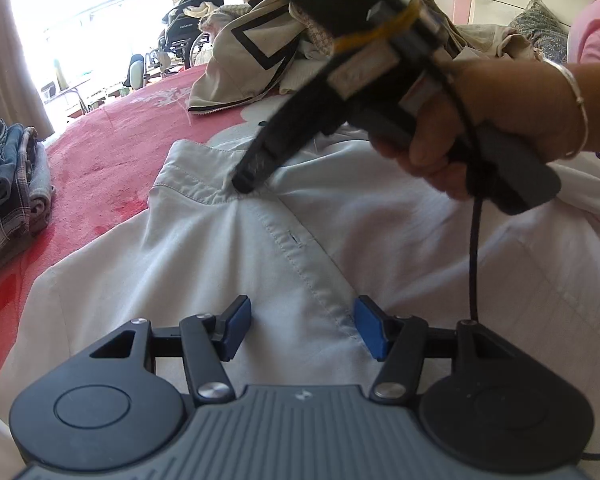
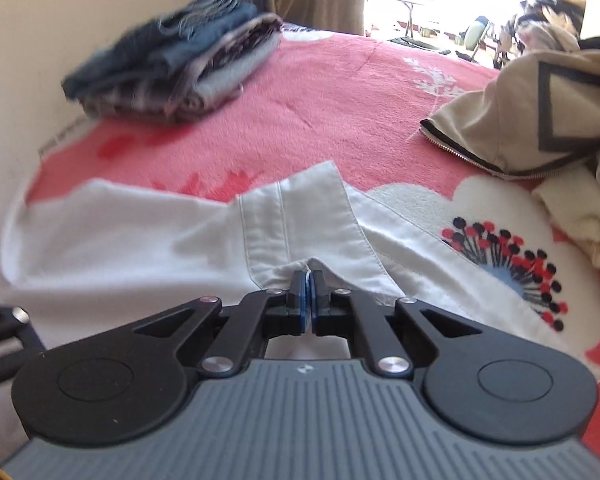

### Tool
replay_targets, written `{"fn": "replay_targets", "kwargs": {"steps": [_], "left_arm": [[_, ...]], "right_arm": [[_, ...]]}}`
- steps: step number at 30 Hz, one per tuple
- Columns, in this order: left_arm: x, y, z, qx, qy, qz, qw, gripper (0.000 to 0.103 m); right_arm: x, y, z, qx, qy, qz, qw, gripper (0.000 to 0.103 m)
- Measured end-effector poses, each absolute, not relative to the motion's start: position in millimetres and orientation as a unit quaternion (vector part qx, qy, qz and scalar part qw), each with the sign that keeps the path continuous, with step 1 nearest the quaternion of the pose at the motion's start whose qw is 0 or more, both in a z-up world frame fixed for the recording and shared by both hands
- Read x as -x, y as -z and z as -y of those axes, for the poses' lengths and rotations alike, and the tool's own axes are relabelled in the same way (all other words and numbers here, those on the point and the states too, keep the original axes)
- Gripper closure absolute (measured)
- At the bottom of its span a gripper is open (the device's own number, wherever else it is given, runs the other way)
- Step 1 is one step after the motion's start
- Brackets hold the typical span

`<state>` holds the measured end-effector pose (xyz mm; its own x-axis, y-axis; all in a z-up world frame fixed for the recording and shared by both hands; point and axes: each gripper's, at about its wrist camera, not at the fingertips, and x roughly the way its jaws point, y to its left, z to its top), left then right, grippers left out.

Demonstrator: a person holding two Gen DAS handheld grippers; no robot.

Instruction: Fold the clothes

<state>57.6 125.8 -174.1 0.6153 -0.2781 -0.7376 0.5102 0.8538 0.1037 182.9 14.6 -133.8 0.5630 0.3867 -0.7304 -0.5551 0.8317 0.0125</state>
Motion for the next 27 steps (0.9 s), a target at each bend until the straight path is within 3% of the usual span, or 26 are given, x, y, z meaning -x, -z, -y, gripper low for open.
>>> {"fn": "replay_targets", "kwargs": {"steps": [3, 5, 10, 16, 20, 27], "left_arm": [[-57.1, 173.8, -124.8, -0.157, 0.221, -0.376, 0.886, 0.042], [-56.8, 173.6, -124.2, -0.159, 0.221, -0.375, 0.886, 0.041], [-58.6, 171.6, -122.4, -0.157, 0.214, -0.372, 0.890, 0.040], [-61.4, 158.3, -130.1, -0.115, 0.178, -0.371, 0.904, 0.040], [-56.1, 138.3, -134.7, -0.090, 0.165, -0.363, 0.913, 0.040], [-20.3, 107.4, -109.3, -0.088, 0.212, -0.354, 0.906, 0.040]], "right_arm": [[-181.3, 138.1, -16.8, 0.132, -0.258, -0.378, 0.880, 0.097], [-181.8, 129.9, -10.8, 0.120, -0.240, -0.385, 0.883, 0.081], [-177.2, 85.0, 50.4, -0.023, -0.233, -0.402, 0.885, 0.072], [-122.8, 31.6, 163.8, -0.151, -0.196, -0.413, 0.876, 0.063], [-61.7, 10.0, 228.9, -0.172, -0.154, -0.418, 0.879, 0.060], [67.1, 22.9, 336.7, -0.240, -0.032, -0.437, 0.866, 0.057]]}}
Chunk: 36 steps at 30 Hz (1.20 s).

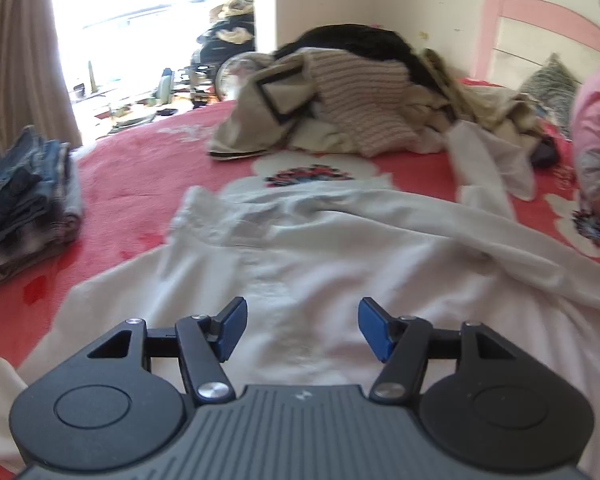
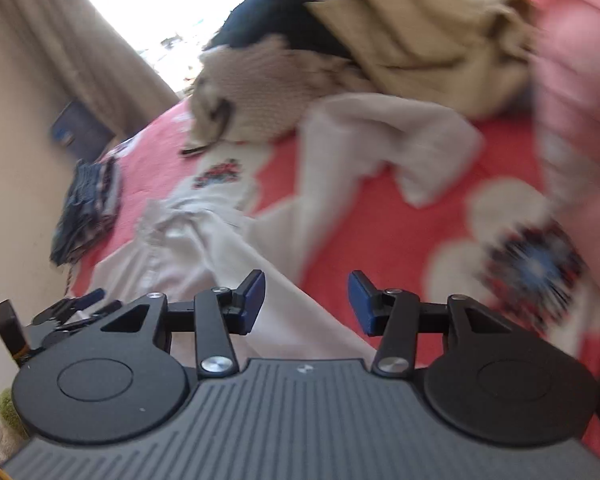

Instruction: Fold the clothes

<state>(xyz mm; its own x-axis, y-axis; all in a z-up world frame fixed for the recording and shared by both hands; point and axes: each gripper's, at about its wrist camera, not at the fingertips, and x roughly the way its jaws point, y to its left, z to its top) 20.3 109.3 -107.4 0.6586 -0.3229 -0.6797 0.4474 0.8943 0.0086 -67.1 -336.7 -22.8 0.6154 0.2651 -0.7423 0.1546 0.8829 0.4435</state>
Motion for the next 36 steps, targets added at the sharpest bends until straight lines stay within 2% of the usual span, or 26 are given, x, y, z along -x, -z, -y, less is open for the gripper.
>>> {"fn": "replay_targets", "kwargs": {"steps": [7, 12, 25, 27, 29, 32, 36], "left_arm": [[32.7, 116.7, -49.3, -0.107, 0.307, -0.381, 0.865, 0.040], [62.8, 129.8, -19.6, -0.136, 0.354, -0.396, 0.836, 0.040], [85.2, 130.3, 4.5, -0.137, 0.381, -0.399, 0.823, 0.040], [88.2, 131.1, 6.6, -0.140, 0.383, -0.400, 0.821, 0.040], [91.0, 131.2, 7.4, -0.141, 0.383, -0.400, 0.821, 0.041], [93.5, 132.3, 6.8, -0.143, 0.383, -0.400, 0.820, 0.041], [91.3, 135.1, 3.0, -0.137, 0.377, -0.407, 0.821, 0.041]], "right_arm": [[193.9, 93.8, 393.2, -0.311, 0.106, -0.485, 0.810, 0.056], [259.0, 121.7, 407.1, -0.358, 0.187, -0.460, 0.790, 0.056], [285.4, 145.4, 447.7, -0.468, 0.223, -0.387, 0.763, 0.056], [282.5, 147.4, 445.7, -0.470, 0.213, -0.379, 0.768, 0.062], [280.2, 147.1, 442.8, -0.467, 0.209, -0.375, 0.773, 0.088], [281.5, 140.0, 439.1, -0.464, 0.206, -0.357, 0.784, 0.097], [274.3, 115.5, 427.2, -0.459, 0.134, -0.315, 0.820, 0.099]]}}
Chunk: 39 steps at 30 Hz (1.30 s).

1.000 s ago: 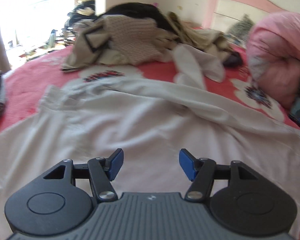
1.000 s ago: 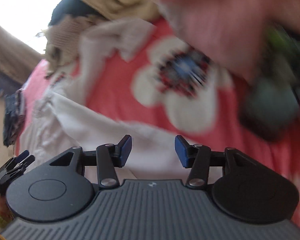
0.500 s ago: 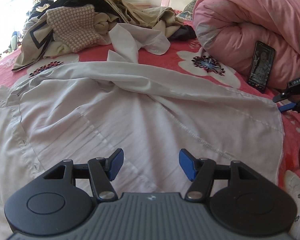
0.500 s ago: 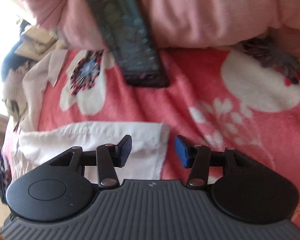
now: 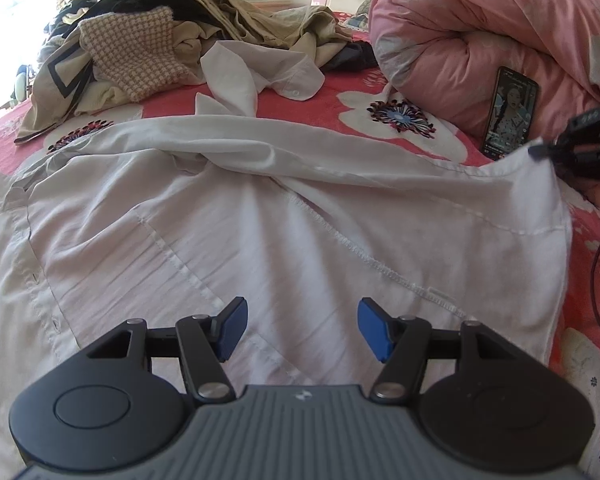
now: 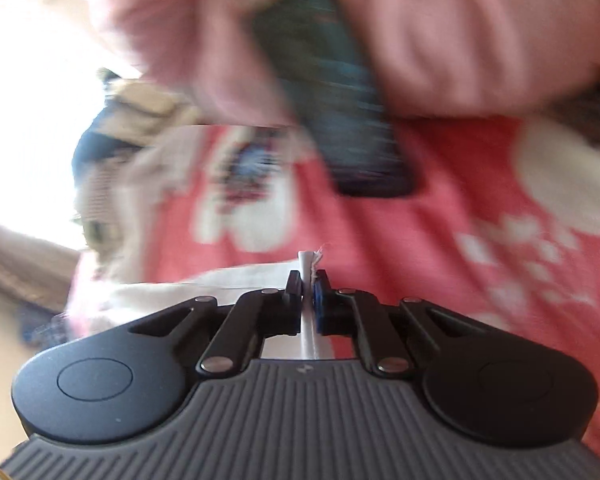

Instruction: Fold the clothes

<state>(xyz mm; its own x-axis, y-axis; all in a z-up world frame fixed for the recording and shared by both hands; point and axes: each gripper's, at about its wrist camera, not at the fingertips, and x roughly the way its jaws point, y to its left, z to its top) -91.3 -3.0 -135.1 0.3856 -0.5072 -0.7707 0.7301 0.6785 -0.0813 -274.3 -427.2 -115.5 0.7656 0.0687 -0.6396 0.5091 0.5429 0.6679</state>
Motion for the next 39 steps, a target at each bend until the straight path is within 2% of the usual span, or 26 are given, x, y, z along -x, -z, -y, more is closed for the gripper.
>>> {"fn": "replay_targets", "kwargs": {"steps": [6, 10, 15, 21, 35, 39], "left_arm": [[76.3, 133.1, -15.3, -0.097, 0.354, -0.425, 0.827, 0.042], [67.3, 128.7, -33.8, -0.076, 0.339, -0.434, 0.832, 0.042], [68.1, 127.1, -50.8, -0.056, 0.336, -0.445, 0.828, 0.042], [84.6, 133.3, -57.8, -0.061, 0.364, -0.465, 0.805, 0.042], [101.5, 137.3, -89.2, -0.044, 0.366, -0.493, 0.788, 0.042], [107.0, 136.7, -90.8, -0.055, 0.372, -0.489, 0.787, 0.042]], "right_arm": [[226.8, 72.0, 355.2, -0.376, -0.133, -0.317, 0.861, 0.099], [205.2, 61.5, 270.0, -0.228, -0.317, -0.386, 0.836, 0.099], [207.6, 88.2, 192.0, -0.071, -0.432, -0.467, 0.768, 0.098], [221.5, 115.9, 151.8, 0.020, -0.462, -0.506, 0.728, 0.098], [243.6, 106.1, 110.5, 0.045, -0.522, -0.473, 0.708, 0.098], [248.6, 123.0, 96.2, 0.091, -0.518, -0.503, 0.686, 0.093]]}}
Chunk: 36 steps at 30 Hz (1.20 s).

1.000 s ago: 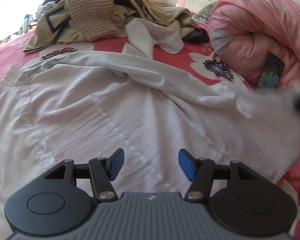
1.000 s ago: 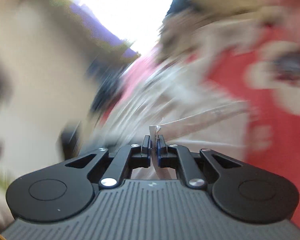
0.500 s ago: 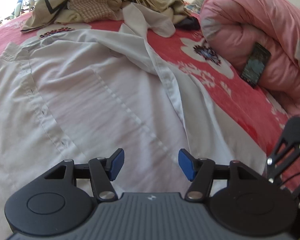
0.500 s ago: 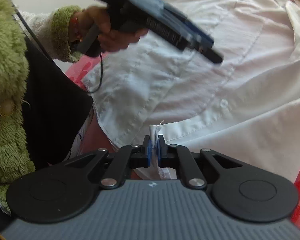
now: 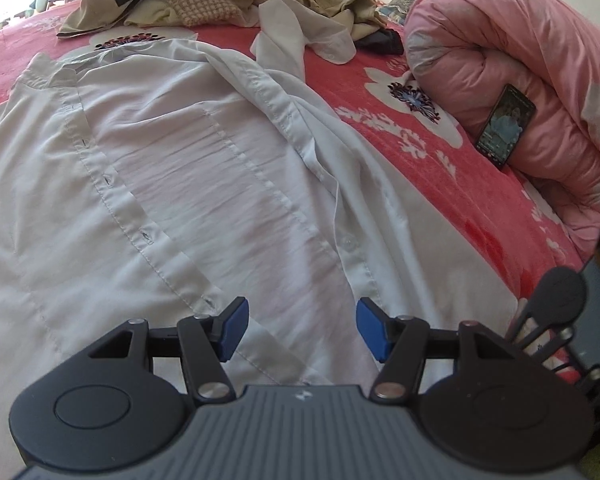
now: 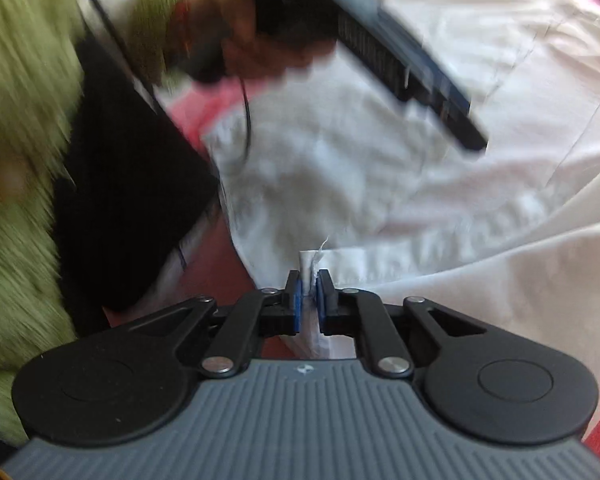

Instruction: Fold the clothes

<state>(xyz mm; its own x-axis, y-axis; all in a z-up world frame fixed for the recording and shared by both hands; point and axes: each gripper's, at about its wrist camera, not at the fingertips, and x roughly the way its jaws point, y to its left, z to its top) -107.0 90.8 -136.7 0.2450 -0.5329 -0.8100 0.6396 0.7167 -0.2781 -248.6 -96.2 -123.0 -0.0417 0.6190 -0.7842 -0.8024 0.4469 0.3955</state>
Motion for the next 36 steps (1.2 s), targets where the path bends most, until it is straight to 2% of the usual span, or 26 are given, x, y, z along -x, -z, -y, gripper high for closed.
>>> {"fn": "replay_targets", "kwargs": {"steps": [3, 7, 8, 14, 19, 25, 33, 36], "left_arm": [[113.7, 137.0, -87.9, -0.069, 0.381, -0.483, 0.785, 0.042], [121.9, 135.5, -83.8, -0.081, 0.395, -0.472, 0.784, 0.042], [123.6, 135.0, -82.9, -0.083, 0.397, -0.469, 0.784, 0.042], [121.1, 135.7, -77.6, -0.068, 0.403, -0.463, 0.787, 0.042], [116.8, 143.6, -60.0, -0.070, 0.397, -0.457, 0.793, 0.047], [105.7, 155.7, -47.4, -0.044, 0.383, -0.467, 0.795, 0.053], [96.1, 165.8, -43.9, -0.021, 0.383, -0.479, 0.790, 0.069], [95.1, 167.8, -42.6, -0.020, 0.387, -0.481, 0.786, 0.073]], "right_arm": [[250.1, 139.7, 90.2, 0.104, -0.499, -0.551, 0.660, 0.085], [232.3, 121.0, 105.8, 0.053, -0.488, -0.565, 0.663, 0.058], [224.4, 113.8, 114.3, 0.037, -0.485, -0.566, 0.665, 0.056], [155.5, 58.3, 172.7, -0.048, -0.470, -0.556, 0.684, 0.054], [61.6, 34.2, 195.2, -0.081, -0.325, -0.530, 0.779, 0.054], [-56.6, 60.0, 215.1, -0.241, -0.180, -0.517, 0.802, 0.054], [-138.0, 107.4, 209.8, -0.311, -0.111, -0.503, 0.799, 0.055], [-155.6, 123.5, 214.9, -0.343, -0.088, -0.505, 0.787, 0.055]]}}
